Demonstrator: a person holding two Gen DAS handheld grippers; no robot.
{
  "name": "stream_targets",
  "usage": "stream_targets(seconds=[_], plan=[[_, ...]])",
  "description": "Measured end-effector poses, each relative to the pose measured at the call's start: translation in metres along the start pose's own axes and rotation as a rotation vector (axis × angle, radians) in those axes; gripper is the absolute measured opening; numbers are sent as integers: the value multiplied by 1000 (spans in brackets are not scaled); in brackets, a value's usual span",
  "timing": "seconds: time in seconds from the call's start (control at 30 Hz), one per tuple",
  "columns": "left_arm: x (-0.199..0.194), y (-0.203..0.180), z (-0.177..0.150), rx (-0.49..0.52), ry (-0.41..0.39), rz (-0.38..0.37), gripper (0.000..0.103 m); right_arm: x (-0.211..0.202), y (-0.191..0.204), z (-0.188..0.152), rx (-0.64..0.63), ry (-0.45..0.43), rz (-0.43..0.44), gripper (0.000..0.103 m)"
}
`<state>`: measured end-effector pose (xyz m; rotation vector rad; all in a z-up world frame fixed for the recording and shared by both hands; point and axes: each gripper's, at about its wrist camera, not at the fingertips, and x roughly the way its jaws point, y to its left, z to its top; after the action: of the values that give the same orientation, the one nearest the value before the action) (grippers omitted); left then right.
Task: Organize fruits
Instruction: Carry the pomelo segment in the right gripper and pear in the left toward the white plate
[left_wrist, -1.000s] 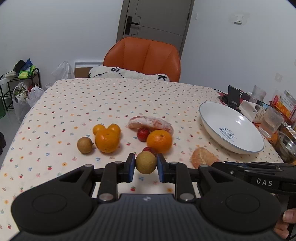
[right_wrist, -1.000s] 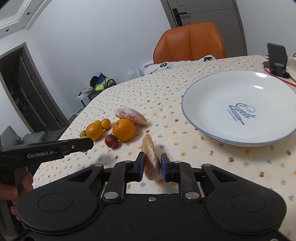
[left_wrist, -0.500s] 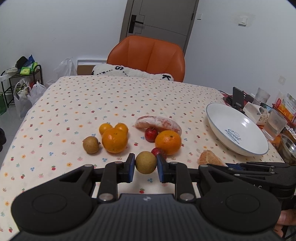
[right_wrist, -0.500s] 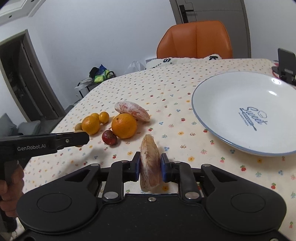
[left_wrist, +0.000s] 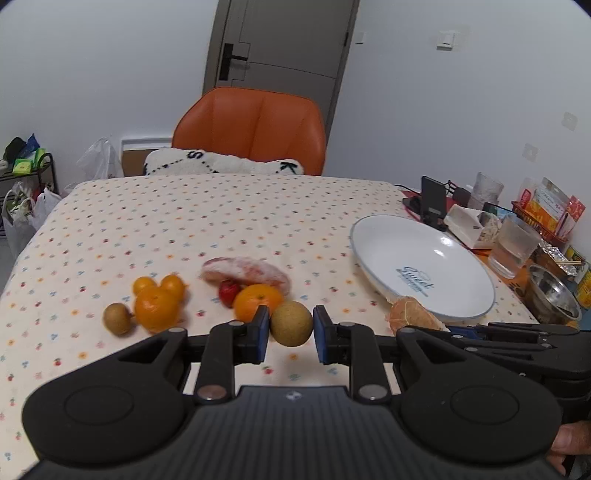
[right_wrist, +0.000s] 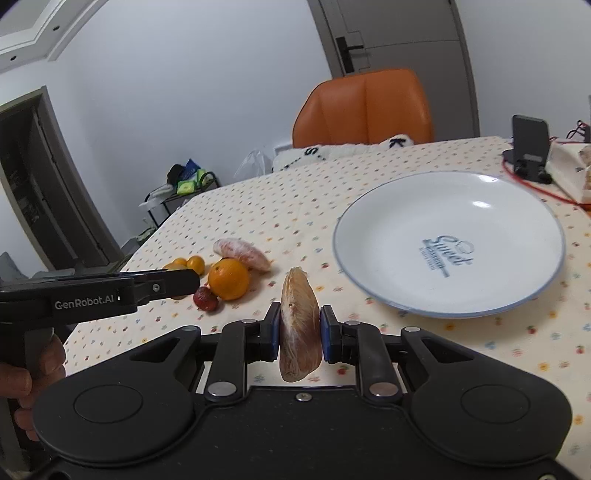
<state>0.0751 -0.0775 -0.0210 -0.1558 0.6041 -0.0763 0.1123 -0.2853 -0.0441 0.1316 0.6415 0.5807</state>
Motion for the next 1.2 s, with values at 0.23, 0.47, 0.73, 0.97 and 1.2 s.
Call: stream_targets(seconds=[0.23,0.47,0.73,0.97,1.2], plan=[[4,-24,6,22,-14,-19,24,-14,-13,3,14,-33,-36,20],[12,-44,13,39,-24,-34,24,-25,-28,7,40,-65,-67,20],[25,-60,20,48,-22,-41,24,-31,-45,13,64,-98,-93,20],[36,-69,25,60,-15,-39,24,-31,-62,19,90,-122,-113,20],[54,-80,30,74,-8,-45,24,-25,-76,24,93,-129,-134,20]])
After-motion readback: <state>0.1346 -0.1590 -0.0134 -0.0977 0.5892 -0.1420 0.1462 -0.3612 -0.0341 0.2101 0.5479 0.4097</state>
